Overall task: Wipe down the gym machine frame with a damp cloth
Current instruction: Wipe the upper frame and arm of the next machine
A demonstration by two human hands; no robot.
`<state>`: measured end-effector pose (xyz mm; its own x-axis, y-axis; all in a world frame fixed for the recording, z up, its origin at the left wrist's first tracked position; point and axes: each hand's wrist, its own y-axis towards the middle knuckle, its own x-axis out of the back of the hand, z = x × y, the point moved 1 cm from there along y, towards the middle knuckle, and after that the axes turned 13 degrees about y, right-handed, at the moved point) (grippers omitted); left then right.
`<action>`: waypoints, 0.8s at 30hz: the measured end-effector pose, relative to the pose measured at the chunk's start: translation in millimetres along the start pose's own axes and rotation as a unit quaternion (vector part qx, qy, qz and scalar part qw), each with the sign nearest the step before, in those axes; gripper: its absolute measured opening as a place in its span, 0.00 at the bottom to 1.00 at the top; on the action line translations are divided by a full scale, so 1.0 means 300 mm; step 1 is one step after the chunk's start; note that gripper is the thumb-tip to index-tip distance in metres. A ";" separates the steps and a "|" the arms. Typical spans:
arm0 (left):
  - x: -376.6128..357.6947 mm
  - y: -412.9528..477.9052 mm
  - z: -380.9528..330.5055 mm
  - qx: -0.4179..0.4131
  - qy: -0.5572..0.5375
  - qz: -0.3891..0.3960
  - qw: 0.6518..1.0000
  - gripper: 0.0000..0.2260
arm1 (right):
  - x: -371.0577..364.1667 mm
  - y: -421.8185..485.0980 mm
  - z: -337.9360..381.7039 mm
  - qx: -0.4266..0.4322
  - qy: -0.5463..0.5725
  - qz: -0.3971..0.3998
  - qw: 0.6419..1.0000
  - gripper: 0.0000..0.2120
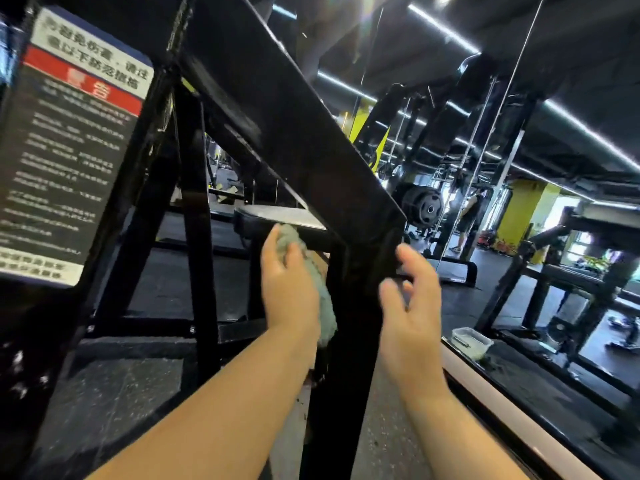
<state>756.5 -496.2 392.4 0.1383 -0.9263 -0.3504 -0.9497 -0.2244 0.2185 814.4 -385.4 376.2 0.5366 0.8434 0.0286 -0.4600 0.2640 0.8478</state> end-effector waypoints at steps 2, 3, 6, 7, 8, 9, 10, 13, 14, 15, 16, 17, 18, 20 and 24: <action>-0.082 -0.016 -0.019 -0.076 0.030 0.080 0.993 0.21 | 0.007 0.068 -0.017 -0.137 0.058 -0.024 0.989 0.20; -0.115 -0.033 -0.002 -0.122 0.052 0.101 0.986 0.23 | 0.002 0.091 -0.043 -0.189 0.099 -0.006 0.977 0.21; -0.122 -0.102 0.177 -0.177 0.128 0.099 0.971 0.26 | -0.010 0.076 -0.097 -0.234 0.177 0.053 0.955 0.22; -0.096 -0.121 0.263 -0.149 0.144 0.105 0.973 0.24 | -0.003 0.065 -0.113 -0.235 0.205 0.069 0.947 0.23; -0.066 -0.139 0.340 -0.104 0.148 0.126 0.975 0.23 | 0.004 0.060 -0.122 -0.251 0.240 0.082 0.934 0.22; -0.037 -0.155 0.400 -0.049 0.142 0.152 0.977 0.22 | 0.009 0.056 -0.121 -0.273 0.273 0.102 0.917 0.22; -0.014 -0.163 0.438 0.002 0.126 0.174 0.977 0.21 | 0.012 0.051 -0.118 -0.288 0.283 0.115 0.908 0.23; -0.017 -0.129 0.393 0.031 0.088 0.201 0.975 0.21 | 0.023 -0.016 -0.163 -0.328 0.256 0.086 0.905 0.22; -0.032 -0.113 0.349 0.007 0.078 0.206 0.975 0.21 | 0.023 -0.057 -0.178 -0.342 0.224 0.070 0.910 0.22; -0.049 -0.102 0.299 -0.030 0.070 0.208 0.975 0.21 | 0.030 -0.098 -0.213 -0.356 0.205 0.052 0.910 0.21; -0.064 -0.097 0.256 -0.071 0.065 0.206 0.974 0.21 | 0.030 -0.134 -0.229 -0.371 0.192 0.040 0.908 0.21; -0.071 -0.102 0.248 -0.105 0.067 0.193 0.973 0.21 | 0.037 -0.175 -0.257 -0.386 0.188 0.030 0.903 0.21; -0.077 -0.107 0.260 -0.131 0.073 0.181 0.972 0.21 | 0.033 -0.194 -0.255 -0.391 0.181 0.034 0.902 0.23; -0.059 -0.147 0.401 -0.115 0.086 0.165 0.976 0.21 | 0.037 -0.224 -0.273 -0.377 0.160 0.047 0.911 0.23; 0.038 -0.278 0.752 0.140 0.123 0.186 0.965 0.19 | 0.063 -0.249 -0.307 -0.389 0.137 0.088 0.907 0.22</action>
<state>773.8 -419.9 164.7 -0.1980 -0.9783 -0.0614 -0.9802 0.1970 0.0209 793.9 -346.1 264.7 0.2595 0.9611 -0.0945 -0.9385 0.2740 0.2100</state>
